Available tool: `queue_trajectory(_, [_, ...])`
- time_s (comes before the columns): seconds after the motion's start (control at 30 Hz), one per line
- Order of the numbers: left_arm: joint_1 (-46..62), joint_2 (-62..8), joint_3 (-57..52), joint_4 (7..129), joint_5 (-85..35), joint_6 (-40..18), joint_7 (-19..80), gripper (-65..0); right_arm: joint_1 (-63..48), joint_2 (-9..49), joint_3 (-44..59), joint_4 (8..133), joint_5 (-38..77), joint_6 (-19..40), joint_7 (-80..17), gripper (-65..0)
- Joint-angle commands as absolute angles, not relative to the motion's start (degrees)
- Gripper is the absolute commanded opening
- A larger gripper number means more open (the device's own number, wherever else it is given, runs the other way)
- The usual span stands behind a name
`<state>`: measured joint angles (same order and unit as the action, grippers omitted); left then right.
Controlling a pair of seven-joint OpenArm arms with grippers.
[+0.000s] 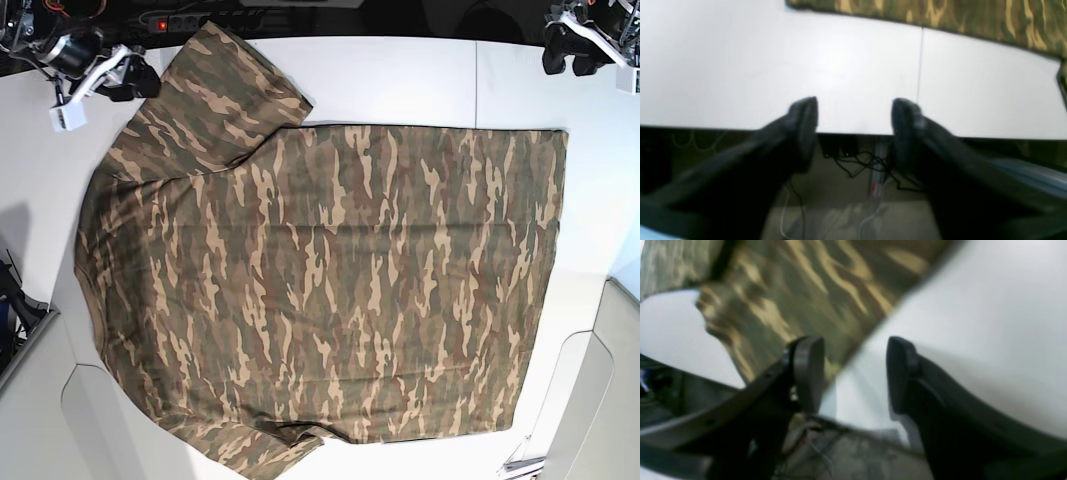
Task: Fold the T-shirt properly
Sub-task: 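Move both grippers to the shirt's shoulder corners and grasp them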
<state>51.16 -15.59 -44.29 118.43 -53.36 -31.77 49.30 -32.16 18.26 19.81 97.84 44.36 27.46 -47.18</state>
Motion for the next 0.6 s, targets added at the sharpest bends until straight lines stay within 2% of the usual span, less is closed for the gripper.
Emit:
queue_trajectory(0.0, [51.3, -16.2, -44.8, 119.1, -53.7, -32.3, 48.5, -20.0, -31.8, 18.1, 18.9, 97.4, 43.3, 26.9, -48.2, -34.4])
queue_trajectory(0.33, [49.1, -16.3, -44.8, 117.8, -51.3, -30.9, 47.4, -19.4, -31.0, 16.0, 10.0, 96.8, 41.7, 26.9, -47.5, -34.4])
queue_trajectory(0.57, [43.9, -19.3, -44.8, 109.8, -50.1, -30.7, 46.4, -19.4, -31.1, 16.0, 9.5, 96.8, 39.2, 26.9, -47.4, -34.5])
